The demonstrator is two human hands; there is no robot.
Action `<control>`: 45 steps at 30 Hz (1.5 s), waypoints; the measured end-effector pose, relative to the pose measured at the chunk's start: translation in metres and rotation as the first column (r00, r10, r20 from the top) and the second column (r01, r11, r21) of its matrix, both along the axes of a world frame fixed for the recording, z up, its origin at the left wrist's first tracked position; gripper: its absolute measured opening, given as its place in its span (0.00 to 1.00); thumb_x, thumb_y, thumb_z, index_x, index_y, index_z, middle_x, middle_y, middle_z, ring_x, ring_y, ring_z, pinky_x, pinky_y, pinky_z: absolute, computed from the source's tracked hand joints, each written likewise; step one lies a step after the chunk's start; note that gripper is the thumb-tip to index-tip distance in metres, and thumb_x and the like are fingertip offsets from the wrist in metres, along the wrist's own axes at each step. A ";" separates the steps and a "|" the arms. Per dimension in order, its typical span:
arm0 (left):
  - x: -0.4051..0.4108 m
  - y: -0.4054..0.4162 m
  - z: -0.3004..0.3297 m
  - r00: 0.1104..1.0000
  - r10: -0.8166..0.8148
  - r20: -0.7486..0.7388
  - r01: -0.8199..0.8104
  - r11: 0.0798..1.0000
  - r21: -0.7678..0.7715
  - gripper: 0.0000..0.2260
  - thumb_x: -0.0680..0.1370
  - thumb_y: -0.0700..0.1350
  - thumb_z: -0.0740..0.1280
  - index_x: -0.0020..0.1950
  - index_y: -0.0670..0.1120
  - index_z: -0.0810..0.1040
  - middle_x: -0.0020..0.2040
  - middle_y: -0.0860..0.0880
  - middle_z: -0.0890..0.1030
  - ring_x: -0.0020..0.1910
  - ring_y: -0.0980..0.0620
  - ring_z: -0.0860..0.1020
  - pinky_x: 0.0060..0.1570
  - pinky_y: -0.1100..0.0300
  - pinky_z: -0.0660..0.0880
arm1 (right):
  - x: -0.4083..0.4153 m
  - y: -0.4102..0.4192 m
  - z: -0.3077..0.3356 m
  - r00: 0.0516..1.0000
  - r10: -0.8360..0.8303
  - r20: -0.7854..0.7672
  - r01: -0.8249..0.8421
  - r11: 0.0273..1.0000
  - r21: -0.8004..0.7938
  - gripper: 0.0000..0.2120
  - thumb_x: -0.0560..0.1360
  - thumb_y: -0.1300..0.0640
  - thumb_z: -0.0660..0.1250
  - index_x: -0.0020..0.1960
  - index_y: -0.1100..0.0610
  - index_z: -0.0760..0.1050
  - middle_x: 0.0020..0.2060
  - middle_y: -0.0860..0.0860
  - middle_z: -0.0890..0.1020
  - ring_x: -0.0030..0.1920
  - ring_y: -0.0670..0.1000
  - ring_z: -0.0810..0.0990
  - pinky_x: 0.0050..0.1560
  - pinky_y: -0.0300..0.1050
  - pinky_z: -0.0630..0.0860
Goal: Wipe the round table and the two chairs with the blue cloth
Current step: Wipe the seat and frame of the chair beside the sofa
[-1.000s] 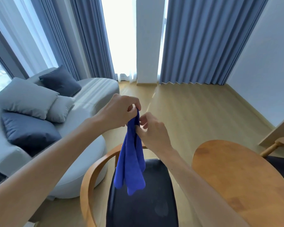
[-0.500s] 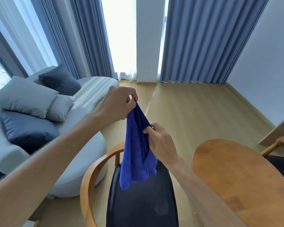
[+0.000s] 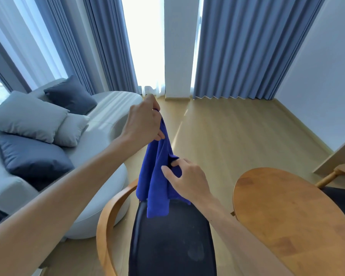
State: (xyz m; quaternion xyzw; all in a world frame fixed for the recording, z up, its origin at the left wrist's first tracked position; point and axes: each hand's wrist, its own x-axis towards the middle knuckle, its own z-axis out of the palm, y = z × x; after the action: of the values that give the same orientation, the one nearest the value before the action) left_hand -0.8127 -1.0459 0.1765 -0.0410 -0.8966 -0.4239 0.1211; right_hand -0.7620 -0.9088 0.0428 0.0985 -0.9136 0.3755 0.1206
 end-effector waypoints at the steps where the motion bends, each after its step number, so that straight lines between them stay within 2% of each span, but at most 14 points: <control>1: 0.001 0.001 0.000 1.000 0.003 0.014 -0.003 1.000 0.010 0.10 0.79 0.35 0.50 0.49 0.45 0.70 0.29 0.42 0.81 0.23 0.51 0.80 0.23 0.63 0.75 | -0.004 -0.002 0.001 0.999 -0.034 -0.010 0.035 0.999 0.033 0.19 0.74 0.38 0.63 0.50 0.53 0.78 0.42 0.45 0.80 0.37 0.45 0.74 0.33 0.25 0.64; 4: 0.004 0.004 0.001 0.999 0.002 0.049 -0.004 0.999 0.038 0.09 0.79 0.35 0.51 0.51 0.44 0.70 0.30 0.42 0.82 0.24 0.51 0.81 0.23 0.65 0.75 | -0.014 -0.007 0.006 0.993 -0.120 -0.021 0.121 0.988 0.093 0.21 0.72 0.32 0.61 0.43 0.50 0.76 0.36 0.46 0.80 0.33 0.45 0.73 0.31 0.28 0.59; 6: 0.005 0.005 0.001 0.998 -0.004 0.067 0.000 0.998 0.062 0.09 0.79 0.34 0.52 0.51 0.43 0.70 0.32 0.42 0.82 0.25 0.51 0.81 0.24 0.63 0.77 | -0.019 -0.010 0.009 0.987 -0.161 -0.018 0.162 0.980 0.119 0.23 0.70 0.29 0.59 0.38 0.49 0.71 0.32 0.45 0.77 0.28 0.41 0.70 0.29 0.31 0.58; 9: 0.006 0.004 -0.001 0.997 -0.005 0.083 -0.002 0.996 0.085 0.09 0.78 0.34 0.52 0.51 0.43 0.70 0.35 0.43 0.81 0.26 0.50 0.82 0.27 0.62 0.78 | -0.025 -0.011 0.012 0.981 -0.195 -0.016 0.195 0.966 0.171 0.24 0.71 0.28 0.57 0.33 0.48 0.66 0.28 0.43 0.73 0.26 0.40 0.67 0.27 0.33 0.56; 14: -0.001 -0.007 -0.002 0.995 0.008 0.098 -0.017 0.996 0.093 0.09 0.77 0.35 0.53 0.49 0.45 0.71 0.31 0.46 0.82 0.26 0.49 0.82 0.30 0.60 0.77 | -0.029 0.004 0.006 0.996 -0.067 -0.063 0.078 0.978 0.194 0.13 0.78 0.48 0.61 0.37 0.52 0.67 0.30 0.44 0.69 0.27 0.42 0.66 0.28 0.33 0.56; 17: -0.008 -0.015 -0.001 0.994 0.009 0.108 -0.024 0.990 0.140 0.09 0.77 0.36 0.53 0.48 0.45 0.71 0.27 0.49 0.81 0.28 0.48 0.83 0.37 0.55 0.79 | -0.029 0.017 0.000 1.000 -0.003 -0.022 0.009 0.964 0.265 0.07 0.77 0.57 0.61 0.41 0.57 0.71 0.33 0.47 0.72 0.32 0.51 0.71 0.33 0.42 0.66; 20: -0.011 -0.020 0.003 0.995 0.002 0.104 -0.018 0.989 0.149 0.08 0.78 0.36 0.54 0.48 0.46 0.72 0.33 0.47 0.82 0.29 0.48 0.83 0.37 0.55 0.81 | -0.026 0.026 -0.004 1.000 -0.012 0.013 0.007 0.954 0.299 0.02 0.73 0.61 0.61 0.41 0.57 0.68 0.35 0.48 0.70 0.35 0.55 0.72 0.34 0.49 0.71; 26: -0.009 -0.018 0.009 0.998 -0.003 0.070 -0.009 0.987 0.161 0.08 0.78 0.36 0.55 0.46 0.45 0.72 0.37 0.45 0.80 0.28 0.48 0.83 0.32 0.59 0.80 | -0.024 0.023 -0.016 0.997 -0.029 0.077 0.009 0.969 0.245 0.05 0.70 0.62 0.61 0.39 0.55 0.65 0.35 0.49 0.71 0.35 0.55 0.72 0.36 0.48 0.72; 30: -0.010 -0.023 0.010 0.997 0.003 0.079 -0.017 0.983 0.181 0.08 0.78 0.35 0.56 0.46 0.45 0.73 0.40 0.42 0.80 0.29 0.47 0.83 0.30 0.61 0.80 | -0.025 0.021 -0.021 0.992 0.032 0.118 -0.036 0.999 0.025 0.16 0.70 0.66 0.61 0.33 0.48 0.62 0.30 0.44 0.67 0.30 0.44 0.67 0.32 0.35 0.61; 33: -0.012 -0.028 0.009 0.996 0.010 0.085 -0.025 0.983 0.183 0.08 0.78 0.36 0.56 0.46 0.44 0.73 0.42 0.40 0.80 0.29 0.46 0.83 0.30 0.59 0.81 | -0.026 0.016 -0.021 0.988 0.035 0.150 -0.022 0.996 -0.089 0.17 0.73 0.61 0.63 0.31 0.44 0.63 0.30 0.44 0.69 0.31 0.41 0.71 0.31 0.33 0.64; 35: -0.014 -0.030 0.007 0.996 0.007 0.091 -0.022 0.985 0.172 0.08 0.78 0.36 0.56 0.46 0.45 0.73 0.42 0.39 0.80 0.29 0.46 0.83 0.30 0.57 0.81 | -0.028 0.012 -0.020 0.986 0.024 0.165 -0.015 0.998 -0.056 0.12 0.74 0.49 0.66 0.34 0.48 0.68 0.31 0.44 0.73 0.32 0.42 0.72 0.32 0.33 0.66; 37: -0.015 -0.031 0.007 0.995 0.008 0.098 -0.024 0.987 0.160 0.08 0.78 0.36 0.56 0.46 0.45 0.73 0.41 0.39 0.81 0.29 0.46 0.83 0.29 0.58 0.80 | -0.029 0.009 -0.021 0.990 -0.008 0.139 0.001 0.999 0.052 0.16 0.74 0.43 0.66 0.36 0.53 0.69 0.32 0.46 0.74 0.32 0.45 0.71 0.31 0.35 0.64; 40: -0.017 -0.034 0.007 0.996 0.018 0.089 -0.031 0.988 0.149 0.08 0.78 0.36 0.56 0.46 0.45 0.73 0.41 0.40 0.82 0.29 0.46 0.83 0.31 0.58 0.81 | -0.029 0.008 -0.017 0.996 -0.039 0.083 0.031 0.995 0.096 0.12 0.73 0.51 0.66 0.36 0.53 0.67 0.31 0.47 0.73 0.30 0.45 0.69 0.31 0.36 0.61; 45: -0.020 -0.042 0.006 0.995 0.033 0.093 -0.046 0.990 0.134 0.07 0.79 0.36 0.58 0.46 0.45 0.74 0.37 0.42 0.83 0.29 0.46 0.83 0.33 0.56 0.81 | -0.024 0.016 -0.013 0.997 0.022 0.077 -0.034 0.987 0.157 0.04 0.70 0.60 0.64 0.38 0.56 0.68 0.35 0.47 0.72 0.32 0.51 0.70 0.33 0.40 0.66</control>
State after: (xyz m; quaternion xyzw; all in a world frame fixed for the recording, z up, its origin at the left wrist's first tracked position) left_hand -0.8325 -1.0874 0.1826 0.0043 -0.8709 -0.4828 0.0914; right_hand -0.7855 -0.8925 0.0302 0.1065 -0.9429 0.3070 0.0725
